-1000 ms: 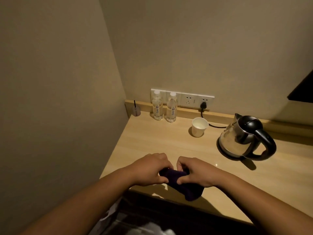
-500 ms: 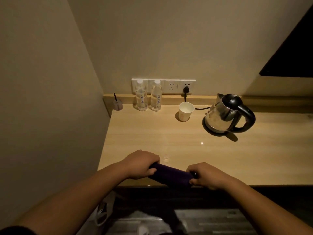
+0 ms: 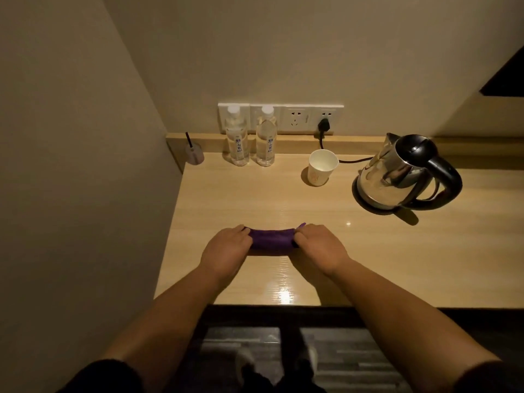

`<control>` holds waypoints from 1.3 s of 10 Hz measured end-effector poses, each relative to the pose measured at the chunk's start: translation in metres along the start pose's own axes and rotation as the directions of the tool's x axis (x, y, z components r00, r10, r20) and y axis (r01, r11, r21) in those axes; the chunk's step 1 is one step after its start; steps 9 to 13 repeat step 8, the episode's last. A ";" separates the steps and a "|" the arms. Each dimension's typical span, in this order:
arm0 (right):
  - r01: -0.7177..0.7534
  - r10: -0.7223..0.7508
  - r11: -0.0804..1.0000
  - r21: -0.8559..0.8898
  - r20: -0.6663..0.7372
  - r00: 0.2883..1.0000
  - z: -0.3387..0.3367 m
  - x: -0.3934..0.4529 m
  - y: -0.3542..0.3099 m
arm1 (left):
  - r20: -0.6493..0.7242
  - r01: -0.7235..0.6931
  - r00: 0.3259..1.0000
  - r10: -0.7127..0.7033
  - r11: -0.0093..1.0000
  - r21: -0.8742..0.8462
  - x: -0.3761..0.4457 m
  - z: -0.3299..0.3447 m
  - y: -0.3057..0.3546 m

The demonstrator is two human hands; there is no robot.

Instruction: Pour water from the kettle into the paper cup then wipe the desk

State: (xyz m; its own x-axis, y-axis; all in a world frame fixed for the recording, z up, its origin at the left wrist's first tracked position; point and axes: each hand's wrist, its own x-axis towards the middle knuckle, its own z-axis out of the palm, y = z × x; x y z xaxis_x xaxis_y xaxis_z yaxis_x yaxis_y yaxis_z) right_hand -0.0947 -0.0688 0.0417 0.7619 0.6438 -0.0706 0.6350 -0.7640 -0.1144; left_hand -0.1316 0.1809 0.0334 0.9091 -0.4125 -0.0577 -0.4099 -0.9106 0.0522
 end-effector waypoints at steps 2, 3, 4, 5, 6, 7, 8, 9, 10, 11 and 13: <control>0.002 -0.023 0.993 0.120 0.179 0.984 0.045 -0.037 -0.001 | 0.302 0.042 0.953 -0.012 0.995 -0.093 -0.033 0.036 0.004; -0.031 0.014 0.997 0.070 0.233 0.972 0.052 -0.048 -0.003 | 0.382 -0.004 0.924 0.013 1.000 -0.024 -0.039 0.036 -0.001; -0.047 0.034 0.998 0.039 0.281 0.959 0.052 -0.053 -0.008 | 0.421 -0.025 0.907 0.018 1.000 0.011 -0.044 0.038 -0.003; -0.047 0.042 0.999 0.007 0.326 0.944 0.049 -0.054 -0.009 | 0.441 -0.020 0.897 0.008 1.000 0.022 -0.042 0.035 -0.002; -0.054 0.044 0.998 0.018 0.340 0.939 0.039 -0.051 -0.011 | 0.454 0.005 0.891 -0.003 1.000 -0.002 -0.037 0.028 0.001; -0.086 0.064 0.993 0.081 0.243 0.968 0.028 -0.048 -0.013 | 0.408 0.050 0.913 -0.021 0.997 -0.061 -0.034 0.013 0.006; -0.127 0.091 0.977 0.172 0.199 0.976 0.013 -0.040 -0.020 | 0.320 0.063 0.947 -0.013 0.987 -0.147 -0.031 0.000 0.015; -0.127 0.091 0.977 0.172 0.199 0.976 0.013 -0.040 -0.020 | 0.320 0.063 0.947 -0.013 0.987 -0.147 -0.031 0.000 0.015; -0.127 0.091 0.977 0.172 0.199 0.976 0.013 -0.040 -0.020 | 0.320 0.063 0.947 -0.013 0.987 -0.147 -0.031 0.000 0.015; -0.127 0.091 0.977 0.172 0.199 0.976 0.013 -0.040 -0.020 | 0.320 0.063 0.947 -0.013 0.987 -0.147 -0.031 0.000 0.015; -0.127 0.091 0.977 0.172 0.199 0.976 0.013 -0.040 -0.020 | 0.320 0.063 0.947 -0.013 0.987 -0.147 -0.031 0.000 0.015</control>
